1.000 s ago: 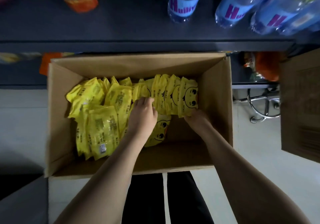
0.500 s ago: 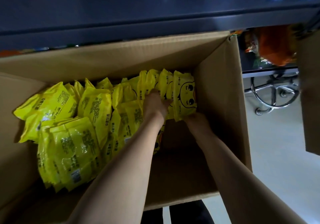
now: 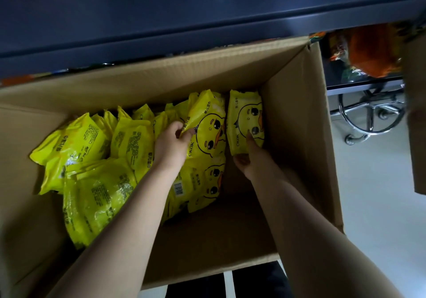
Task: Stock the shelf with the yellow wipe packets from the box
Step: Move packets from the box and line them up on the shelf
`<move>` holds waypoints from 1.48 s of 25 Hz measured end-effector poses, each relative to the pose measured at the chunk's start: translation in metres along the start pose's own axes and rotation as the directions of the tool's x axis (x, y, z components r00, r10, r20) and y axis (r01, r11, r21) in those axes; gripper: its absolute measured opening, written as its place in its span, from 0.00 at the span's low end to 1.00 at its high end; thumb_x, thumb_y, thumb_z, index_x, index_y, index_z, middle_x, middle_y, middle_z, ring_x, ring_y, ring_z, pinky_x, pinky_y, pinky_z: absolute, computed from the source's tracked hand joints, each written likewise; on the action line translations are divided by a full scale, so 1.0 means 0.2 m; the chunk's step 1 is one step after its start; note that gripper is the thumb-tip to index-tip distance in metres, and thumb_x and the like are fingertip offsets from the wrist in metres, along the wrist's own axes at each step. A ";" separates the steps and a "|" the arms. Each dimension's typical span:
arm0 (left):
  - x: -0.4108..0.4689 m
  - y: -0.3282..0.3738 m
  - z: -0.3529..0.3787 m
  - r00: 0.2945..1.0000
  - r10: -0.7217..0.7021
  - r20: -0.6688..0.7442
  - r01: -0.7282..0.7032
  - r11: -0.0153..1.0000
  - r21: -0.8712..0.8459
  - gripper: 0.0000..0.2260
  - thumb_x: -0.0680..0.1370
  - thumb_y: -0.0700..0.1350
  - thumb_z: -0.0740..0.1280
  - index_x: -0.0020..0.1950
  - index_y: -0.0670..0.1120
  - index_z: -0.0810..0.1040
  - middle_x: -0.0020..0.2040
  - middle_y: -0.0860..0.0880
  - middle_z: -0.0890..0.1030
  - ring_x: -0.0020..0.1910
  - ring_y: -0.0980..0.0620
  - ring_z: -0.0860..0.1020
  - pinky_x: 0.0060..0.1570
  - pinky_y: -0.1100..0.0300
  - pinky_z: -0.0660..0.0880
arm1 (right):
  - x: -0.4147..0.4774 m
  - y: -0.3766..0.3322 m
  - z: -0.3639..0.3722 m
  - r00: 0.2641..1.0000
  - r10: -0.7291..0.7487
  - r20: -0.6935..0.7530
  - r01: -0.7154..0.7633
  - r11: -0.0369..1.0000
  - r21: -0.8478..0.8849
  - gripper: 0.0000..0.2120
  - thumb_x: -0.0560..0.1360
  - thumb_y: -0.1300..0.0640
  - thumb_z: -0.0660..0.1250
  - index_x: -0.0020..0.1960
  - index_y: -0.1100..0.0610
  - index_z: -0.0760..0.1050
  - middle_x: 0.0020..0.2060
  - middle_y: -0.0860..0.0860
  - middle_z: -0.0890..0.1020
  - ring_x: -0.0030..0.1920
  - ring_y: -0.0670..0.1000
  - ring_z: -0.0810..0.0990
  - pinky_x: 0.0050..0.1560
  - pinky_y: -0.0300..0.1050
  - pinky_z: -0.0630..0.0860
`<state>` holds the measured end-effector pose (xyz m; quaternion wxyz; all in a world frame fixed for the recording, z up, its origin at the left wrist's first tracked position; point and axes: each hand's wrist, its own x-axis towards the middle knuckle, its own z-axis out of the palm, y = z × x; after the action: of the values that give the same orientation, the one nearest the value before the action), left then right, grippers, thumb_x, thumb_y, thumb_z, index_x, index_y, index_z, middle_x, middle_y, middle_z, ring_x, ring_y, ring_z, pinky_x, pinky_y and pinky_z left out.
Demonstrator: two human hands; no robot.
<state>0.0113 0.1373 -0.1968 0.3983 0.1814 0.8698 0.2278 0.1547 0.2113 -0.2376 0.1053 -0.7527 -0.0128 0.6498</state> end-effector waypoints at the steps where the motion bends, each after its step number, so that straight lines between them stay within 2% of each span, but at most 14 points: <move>1: 0.00 -0.03 -0.01 1.000 -0.012 0.009 0.013 0.999 -0.029 0.18 0.79 0.49 0.62 0.66 0.41 0.70 0.59 0.46 0.75 0.54 0.49 0.74 0.43 0.64 0.70 | 0.01 0.00 0.02 1.000 0.024 -0.004 -0.024 0.999 0.049 0.22 0.73 0.47 0.69 0.61 0.57 0.68 0.51 0.56 0.74 0.50 0.54 0.76 0.46 0.45 0.77; 4: 0.01 -0.08 -0.01 0.999 -0.004 0.044 0.008 0.996 -0.084 0.17 0.79 0.48 0.61 0.65 0.40 0.70 0.54 0.49 0.73 0.51 0.52 0.71 0.43 0.64 0.67 | 0.02 0.04 0.04 0.998 0.039 -0.059 -0.037 0.999 0.023 0.25 0.66 0.39 0.73 0.47 0.57 0.68 0.40 0.51 0.71 0.38 0.48 0.71 0.39 0.41 0.74; 7: 0.01 -0.10 -0.01 0.999 0.017 0.045 -0.012 0.994 -0.105 0.15 0.80 0.47 0.61 0.62 0.40 0.71 0.50 0.50 0.73 0.50 0.53 0.71 0.39 0.65 0.67 | 0.11 0.07 0.05 0.996 0.072 0.055 -0.079 0.987 0.139 0.38 0.43 0.25 0.72 0.44 0.45 0.66 0.47 0.46 0.71 0.47 0.45 0.72 0.61 0.45 0.70; 8: 0.00 -0.11 -0.01 0.999 0.019 0.042 -0.014 0.994 -0.112 0.13 0.79 0.47 0.61 0.60 0.41 0.71 0.48 0.50 0.74 0.49 0.52 0.71 0.37 0.66 0.66 | 0.08 0.05 0.07 0.998 0.058 0.031 -0.063 0.982 0.176 0.37 0.45 0.25 0.72 0.45 0.46 0.67 0.51 0.48 0.70 0.51 0.48 0.71 0.63 0.47 0.70; 9: 0.00 -0.11 -0.01 0.999 0.016 0.039 -0.011 0.993 -0.120 0.12 0.79 0.47 0.61 0.59 0.42 0.71 0.48 0.50 0.74 0.49 0.52 0.71 0.37 0.67 0.66 | 0.03 0.06 0.07 1.000 -0.018 -0.025 0.021 0.994 0.111 0.34 0.55 0.31 0.74 0.49 0.51 0.68 0.53 0.50 0.67 0.54 0.50 0.69 0.63 0.48 0.71; 11: -0.01 -0.12 -0.02 0.999 0.010 0.031 -0.006 0.993 -0.121 0.16 0.79 0.46 0.61 0.64 0.40 0.70 0.56 0.46 0.75 0.54 0.51 0.71 0.46 0.64 0.67 | 0.03 0.04 0.05 0.989 -0.050 -0.138 0.074 0.981 0.178 0.29 0.68 0.46 0.74 0.63 0.53 0.67 0.57 0.51 0.67 0.58 0.51 0.68 0.62 0.50 0.73; 13: -0.04 -0.12 -0.05 1.000 0.016 0.017 -0.015 0.996 -0.090 0.18 0.79 0.46 0.62 0.66 0.39 0.69 0.62 0.43 0.74 0.58 0.50 0.71 0.52 0.62 0.65 | 0.00 0.02 0.05 0.961 -0.203 -0.188 0.225 0.969 0.105 0.25 0.69 0.55 0.74 0.63 0.54 0.70 0.57 0.51 0.73 0.60 0.52 0.73 0.62 0.54 0.73; 16: -0.09 -0.12 -0.16 0.999 0.034 -0.033 -0.036 0.998 -0.055 0.18 0.78 0.47 0.63 0.66 0.39 0.70 0.62 0.42 0.75 0.59 0.48 0.73 0.51 0.61 0.66 | -0.09 0.00 0.03 0.920 -0.352 -0.170 0.360 0.933 0.016 0.13 0.69 0.62 0.74 0.49 0.53 0.75 0.50 0.51 0.79 0.58 0.56 0.78 0.60 0.54 0.75; 18: -0.13 -0.12 -0.26 0.997 0.031 -0.076 -0.036 0.997 -0.067 0.18 0.78 0.47 0.63 0.65 0.39 0.71 0.59 0.42 0.76 0.58 0.47 0.74 0.51 0.60 0.67 | -0.18 -0.03 -0.01 0.906 -0.405 -0.124 0.406 0.914 -0.011 0.18 0.70 0.65 0.73 0.57 0.56 0.74 0.52 0.53 0.79 0.56 0.56 0.79 0.56 0.51 0.77; 20: -0.20 -0.11 -0.39 0.993 0.043 -0.111 -0.054 0.993 -0.101 0.18 0.78 0.46 0.64 0.65 0.39 0.72 0.58 0.42 0.77 0.56 0.47 0.75 0.50 0.60 0.67 | -0.32 -0.03 -0.04 0.890 -0.452 -0.051 0.451 0.892 -0.032 0.24 0.70 0.66 0.72 0.64 0.57 0.71 0.51 0.52 0.79 0.52 0.54 0.79 0.54 0.50 0.77; 26: -0.49 -0.03 -0.80 0.975 0.099 -0.201 -0.133 0.978 -0.162 0.16 0.77 0.45 0.65 0.63 0.40 0.74 0.58 0.42 0.79 0.58 0.46 0.75 0.54 0.58 0.69 | -0.85 -0.03 -0.10 0.771 -0.624 0.131 0.637 0.762 -0.117 0.06 0.70 0.63 0.72 0.47 0.56 0.80 0.36 0.49 0.81 0.35 0.44 0.79 0.39 0.38 0.75; 29: -0.68 0.06 -0.99 0.954 0.136 -0.267 -0.194 0.960 -0.201 0.14 0.76 0.48 0.67 0.57 0.42 0.77 0.50 0.44 0.81 0.52 0.43 0.78 0.47 0.56 0.70 | -1.16 -0.07 -0.10 0.696 -0.680 0.231 0.712 0.694 -0.104 0.05 0.71 0.62 0.72 0.38 0.55 0.80 0.28 0.45 0.81 0.27 0.41 0.77 0.28 0.32 0.72; 34: -1.11 0.25 -1.29 0.886 0.274 -0.374 -0.351 0.924 -0.154 0.10 0.78 0.44 0.64 0.56 0.40 0.78 0.48 0.45 0.81 0.49 0.45 0.78 0.47 0.55 0.69 | -1.70 -0.15 -0.17 0.537 -0.738 0.408 0.827 0.555 -0.085 0.01 0.73 0.60 0.71 0.44 0.55 0.81 0.32 0.44 0.83 0.32 0.42 0.81 0.33 0.35 0.77; 37: -1.40 0.36 -1.45 0.818 0.369 -0.441 -0.444 0.893 -0.076 0.10 0.78 0.43 0.64 0.55 0.39 0.77 0.47 0.45 0.80 0.46 0.48 0.76 0.45 0.56 0.68 | -2.02 -0.20 -0.27 0.389 -0.781 0.488 0.912 0.402 -0.084 0.02 0.72 0.56 0.72 0.42 0.53 0.81 0.39 0.52 0.85 0.39 0.55 0.82 0.46 0.48 0.80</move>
<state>-0.0314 -0.0144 0.1809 0.1608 0.2749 0.8515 0.4166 0.1487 0.1805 0.1715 0.2912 -0.5020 -0.5328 0.6159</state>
